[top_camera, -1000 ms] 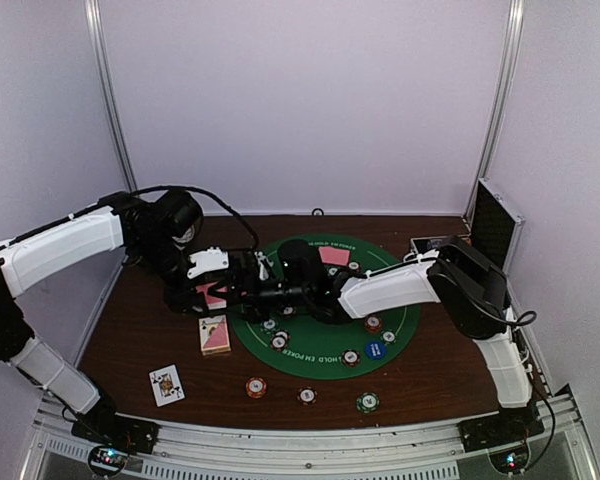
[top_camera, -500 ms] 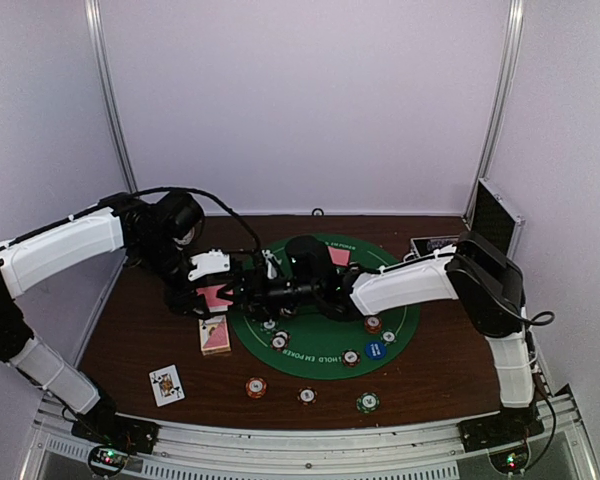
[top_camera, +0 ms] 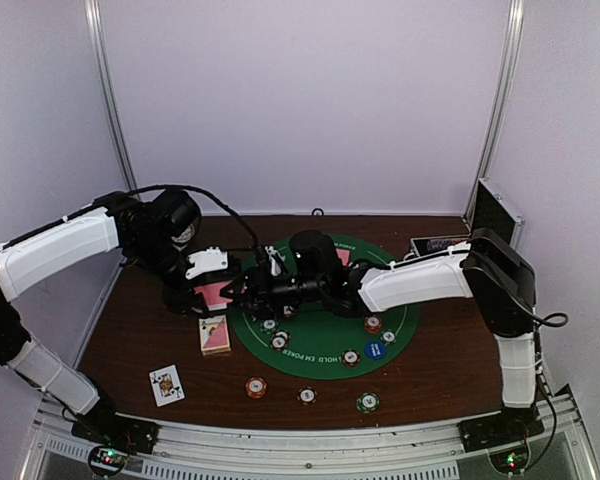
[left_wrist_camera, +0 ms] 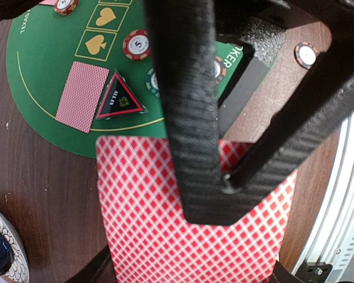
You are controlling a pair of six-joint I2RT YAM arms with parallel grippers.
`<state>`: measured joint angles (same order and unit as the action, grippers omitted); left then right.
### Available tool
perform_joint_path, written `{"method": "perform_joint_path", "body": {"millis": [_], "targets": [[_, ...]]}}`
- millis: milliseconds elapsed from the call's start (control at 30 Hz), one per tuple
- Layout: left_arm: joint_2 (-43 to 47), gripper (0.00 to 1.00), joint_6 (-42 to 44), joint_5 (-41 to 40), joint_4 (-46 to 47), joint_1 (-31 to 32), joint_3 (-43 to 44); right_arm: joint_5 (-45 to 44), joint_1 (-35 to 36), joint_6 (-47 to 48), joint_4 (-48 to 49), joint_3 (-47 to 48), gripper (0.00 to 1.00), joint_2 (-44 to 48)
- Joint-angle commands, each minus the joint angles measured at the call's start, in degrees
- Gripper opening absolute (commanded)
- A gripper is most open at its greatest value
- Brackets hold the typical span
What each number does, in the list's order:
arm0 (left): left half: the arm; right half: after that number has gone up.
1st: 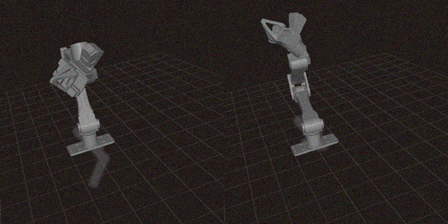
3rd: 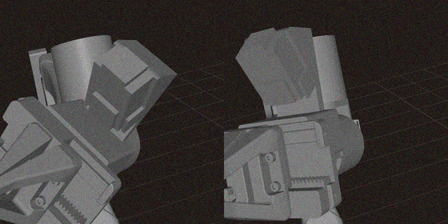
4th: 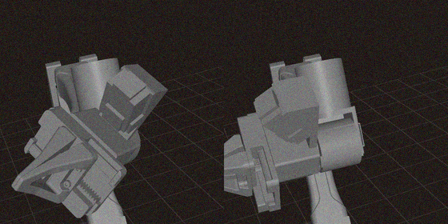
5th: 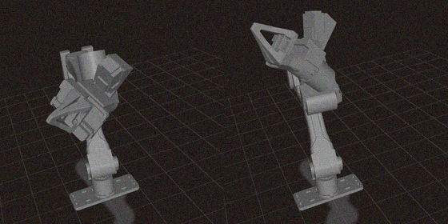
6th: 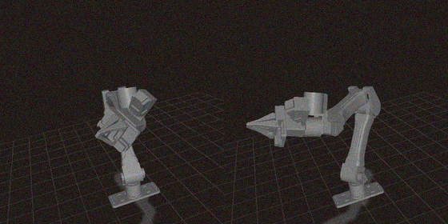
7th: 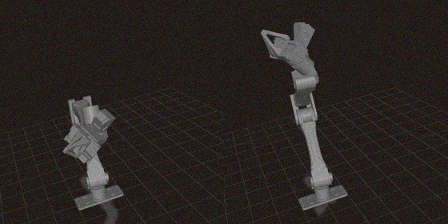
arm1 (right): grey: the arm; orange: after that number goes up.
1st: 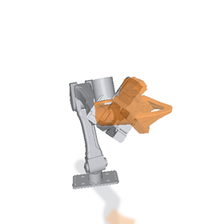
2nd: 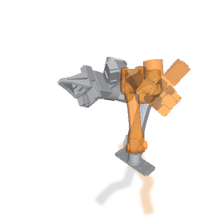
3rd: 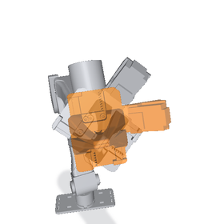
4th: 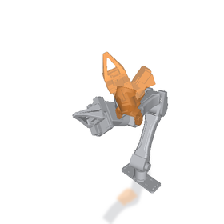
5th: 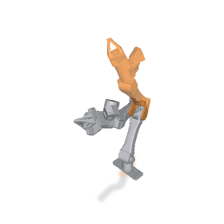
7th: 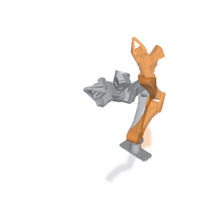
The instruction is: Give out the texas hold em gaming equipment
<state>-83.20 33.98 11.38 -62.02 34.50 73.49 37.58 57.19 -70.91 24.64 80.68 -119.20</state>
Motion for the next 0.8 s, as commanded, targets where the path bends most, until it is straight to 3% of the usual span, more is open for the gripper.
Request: {"method": "perform_joint_path", "body": {"millis": [0, 433, 767], "targets": [[1.5, 0.31, 0.6, 1.1, 0.6, -0.2, 0.6, 0.7, -0.1, 0.1, -1.4, -0.5, 0.49, 1.4], [1.1, 0.32, 0.8, 1.1, -0.1, -0.2, 0.9, 1.7, 0.0, -1.0, -1.3, 6.0, 0.55, -3.2], [1.5, 0.32, 1.2, 0.8, 0.0, -0.2, 0.7, 2.8, -0.4, -1.9, -1.0, 5.7, 0.48, -4.8]]}}
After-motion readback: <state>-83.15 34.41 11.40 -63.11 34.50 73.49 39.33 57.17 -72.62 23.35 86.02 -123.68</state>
